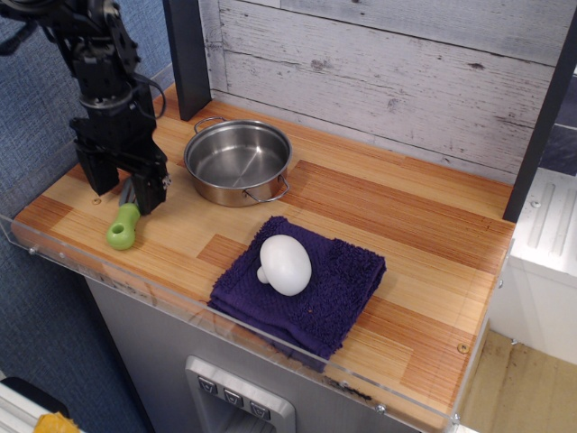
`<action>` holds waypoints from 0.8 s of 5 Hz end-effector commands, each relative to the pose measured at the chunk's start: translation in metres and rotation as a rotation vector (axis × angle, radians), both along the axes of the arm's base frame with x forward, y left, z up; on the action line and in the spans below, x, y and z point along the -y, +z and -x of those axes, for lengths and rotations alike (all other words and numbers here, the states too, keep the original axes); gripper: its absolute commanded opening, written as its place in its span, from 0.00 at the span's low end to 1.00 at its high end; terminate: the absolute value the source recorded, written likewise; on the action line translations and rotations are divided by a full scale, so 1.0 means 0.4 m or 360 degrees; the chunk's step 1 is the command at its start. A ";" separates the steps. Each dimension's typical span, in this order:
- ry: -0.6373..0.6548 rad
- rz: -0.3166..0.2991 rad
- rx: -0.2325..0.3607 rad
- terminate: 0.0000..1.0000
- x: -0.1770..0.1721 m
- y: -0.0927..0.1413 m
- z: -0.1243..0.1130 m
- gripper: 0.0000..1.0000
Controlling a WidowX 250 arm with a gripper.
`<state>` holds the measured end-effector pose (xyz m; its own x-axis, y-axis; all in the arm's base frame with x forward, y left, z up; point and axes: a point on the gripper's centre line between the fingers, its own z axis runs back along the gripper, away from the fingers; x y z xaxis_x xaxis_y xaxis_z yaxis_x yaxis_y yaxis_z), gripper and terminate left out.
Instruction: Put the steak knife on the left side of the table.
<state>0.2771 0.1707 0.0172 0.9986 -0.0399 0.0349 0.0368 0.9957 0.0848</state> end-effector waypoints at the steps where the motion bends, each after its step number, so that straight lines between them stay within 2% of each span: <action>1: 0.0043 -0.0018 0.0152 0.00 0.017 0.225 0.008 1.00; 2: 0.0097 0.0010 0.0219 0.00 0.062 0.325 0.020 1.00; 3: 0.0186 0.0016 0.0166 0.00 0.101 0.344 0.016 1.00; 4: 0.0290 -0.0039 0.0074 0.00 0.146 0.336 0.024 1.00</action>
<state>0.2654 0.1089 0.1366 0.9906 0.1335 0.0288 -0.1356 0.9866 0.0908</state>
